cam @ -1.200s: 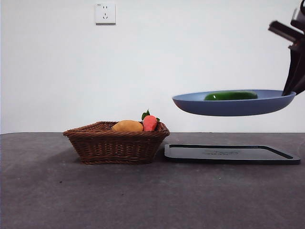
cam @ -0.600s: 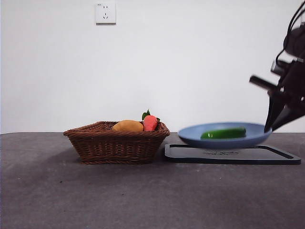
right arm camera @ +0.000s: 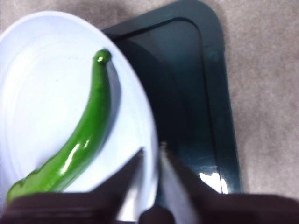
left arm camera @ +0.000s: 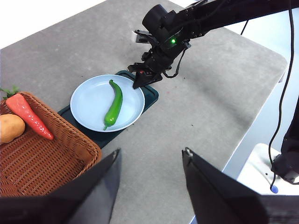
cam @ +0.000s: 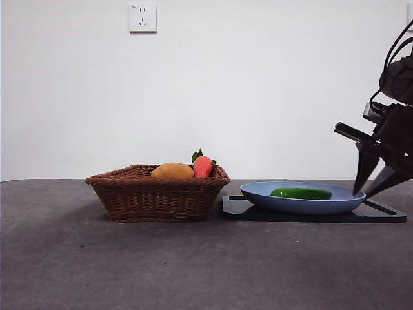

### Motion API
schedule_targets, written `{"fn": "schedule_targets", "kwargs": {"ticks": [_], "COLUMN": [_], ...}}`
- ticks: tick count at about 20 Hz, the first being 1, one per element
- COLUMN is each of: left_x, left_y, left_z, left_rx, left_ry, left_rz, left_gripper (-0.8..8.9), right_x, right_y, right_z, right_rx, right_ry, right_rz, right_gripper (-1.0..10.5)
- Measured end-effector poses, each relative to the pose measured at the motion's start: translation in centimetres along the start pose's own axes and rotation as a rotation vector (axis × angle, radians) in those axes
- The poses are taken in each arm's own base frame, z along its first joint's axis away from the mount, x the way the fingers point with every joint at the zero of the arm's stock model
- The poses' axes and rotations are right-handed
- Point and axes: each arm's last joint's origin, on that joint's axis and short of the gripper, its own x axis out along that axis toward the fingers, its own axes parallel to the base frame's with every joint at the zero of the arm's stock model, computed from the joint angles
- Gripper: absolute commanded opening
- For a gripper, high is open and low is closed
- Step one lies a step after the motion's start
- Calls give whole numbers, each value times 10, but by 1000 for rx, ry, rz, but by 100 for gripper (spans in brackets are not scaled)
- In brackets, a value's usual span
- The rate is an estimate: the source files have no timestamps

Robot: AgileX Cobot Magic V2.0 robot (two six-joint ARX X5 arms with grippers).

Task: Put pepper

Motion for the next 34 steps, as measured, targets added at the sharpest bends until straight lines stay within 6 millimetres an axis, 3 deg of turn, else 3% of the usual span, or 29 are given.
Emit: {"fn": "schedule_targets", "kwargs": {"ticks": [3, 5, 6, 10, 12, 15, 18, 20, 22, 24, 25, 34], "left_x": [0, 0, 0, 0, 0, 0, 0, 0, -1, -1, -1, -1], "left_y": [0, 0, 0, 2, 2, 3, 3, 3, 3, 3, 3, 3], "left_z": [0, -2, -3, -4, -6, -8, -9, -9, -10, -10, -11, -12], "left_rx": [0, 1, 2, 4, 6, 8, 8, 8, 8, 9, 9, 10], "left_ry": [3, 24, 27, 35, 60, 84, 85, 87, 95, 104, 107, 121], "left_rz": [1, 4, 4, 48, 59, 62, 63, 63, 64, 64, 65, 66], "left_gripper": [235, 234, 233, 232, 232, 232, 232, 230, 204, 75, 4, 8], "right_x": [-1, -15, -28, -113, -153, -211, -250, -265, -273, -277, -277, -278], "right_y": [0, 6, 11, 44, 60, 86, 99, 100, 100, 98, 99, 99], "right_z": [-1, -2, -1, -14, -34, -79, -127, -152, -171, -183, -184, -186], "right_rx": [0, -10, -28, -127, -174, -286, -362, -387, -408, -439, -468, -477], "right_ry": [5, -1, -25, -147, -168, -201, -177, -136, -81, -22, -20, -20], "right_rz": [-1, -1, 5, 38, 46, 82, 116, 127, 133, 127, 129, 133], "right_gripper": [183, 183, 183, 183, 183, 181, 179, 171, 88, 2, 5, 11]}}
